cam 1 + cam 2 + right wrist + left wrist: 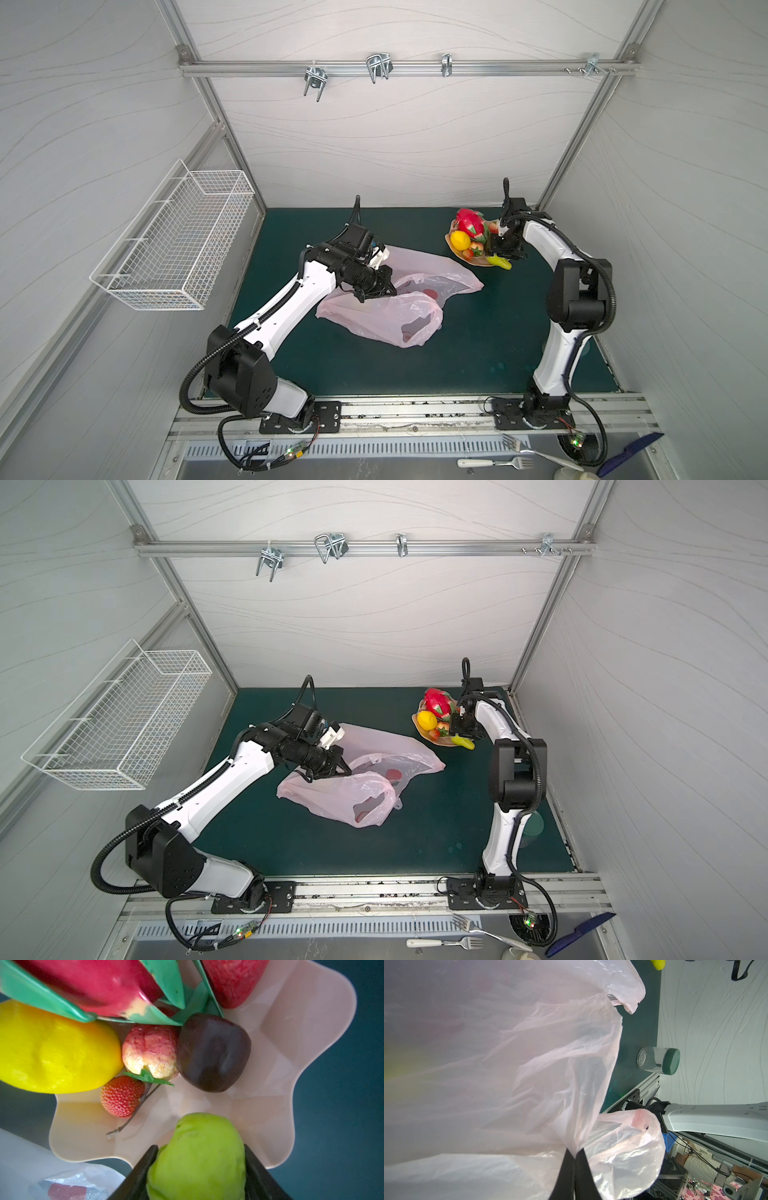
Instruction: Place the fruits into the plastic bag
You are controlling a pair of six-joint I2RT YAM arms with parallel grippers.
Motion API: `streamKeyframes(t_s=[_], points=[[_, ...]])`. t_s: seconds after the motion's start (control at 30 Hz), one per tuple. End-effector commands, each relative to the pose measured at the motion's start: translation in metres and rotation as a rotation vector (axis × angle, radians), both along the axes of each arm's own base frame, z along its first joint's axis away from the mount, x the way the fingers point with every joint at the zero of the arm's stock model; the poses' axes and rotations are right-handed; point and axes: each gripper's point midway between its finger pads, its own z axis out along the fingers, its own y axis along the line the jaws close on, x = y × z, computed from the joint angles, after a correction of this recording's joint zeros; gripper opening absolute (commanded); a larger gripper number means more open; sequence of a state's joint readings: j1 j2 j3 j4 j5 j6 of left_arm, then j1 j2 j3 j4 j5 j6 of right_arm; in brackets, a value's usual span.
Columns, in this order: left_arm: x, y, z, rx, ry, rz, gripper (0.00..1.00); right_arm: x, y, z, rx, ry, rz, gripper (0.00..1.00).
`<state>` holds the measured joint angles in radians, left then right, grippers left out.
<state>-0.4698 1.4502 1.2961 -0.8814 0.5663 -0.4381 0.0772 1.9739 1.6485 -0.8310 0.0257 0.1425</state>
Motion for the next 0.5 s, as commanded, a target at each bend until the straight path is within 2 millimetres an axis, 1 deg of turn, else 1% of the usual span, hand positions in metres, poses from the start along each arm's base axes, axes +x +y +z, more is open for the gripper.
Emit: streamKeyframes(t_s=[0.0, 0.1, 0.3, 0.47], points=[[0.006, -0.004, 0.01, -0.028, -0.036, -0.016, 0.0, -0.003, -0.005, 0.016, 0.002, -0.014, -0.013, 0.19], [0.006, -0.005, 0.009, -0.028, -0.033, -0.017, 0.0, -0.004, -0.009, 0.012, 0.005, 0.005, -0.023, 0.19], [0.006, -0.005, 0.008, -0.027, -0.032, -0.017, 0.0, -0.015, -0.015, -0.005, 0.024, 0.046, -0.066, 0.18], [0.006, -0.005, 0.007, -0.026, -0.03, -0.02, 0.0, -0.015, -0.016, -0.005, 0.032, 0.036, -0.074, 0.18]])
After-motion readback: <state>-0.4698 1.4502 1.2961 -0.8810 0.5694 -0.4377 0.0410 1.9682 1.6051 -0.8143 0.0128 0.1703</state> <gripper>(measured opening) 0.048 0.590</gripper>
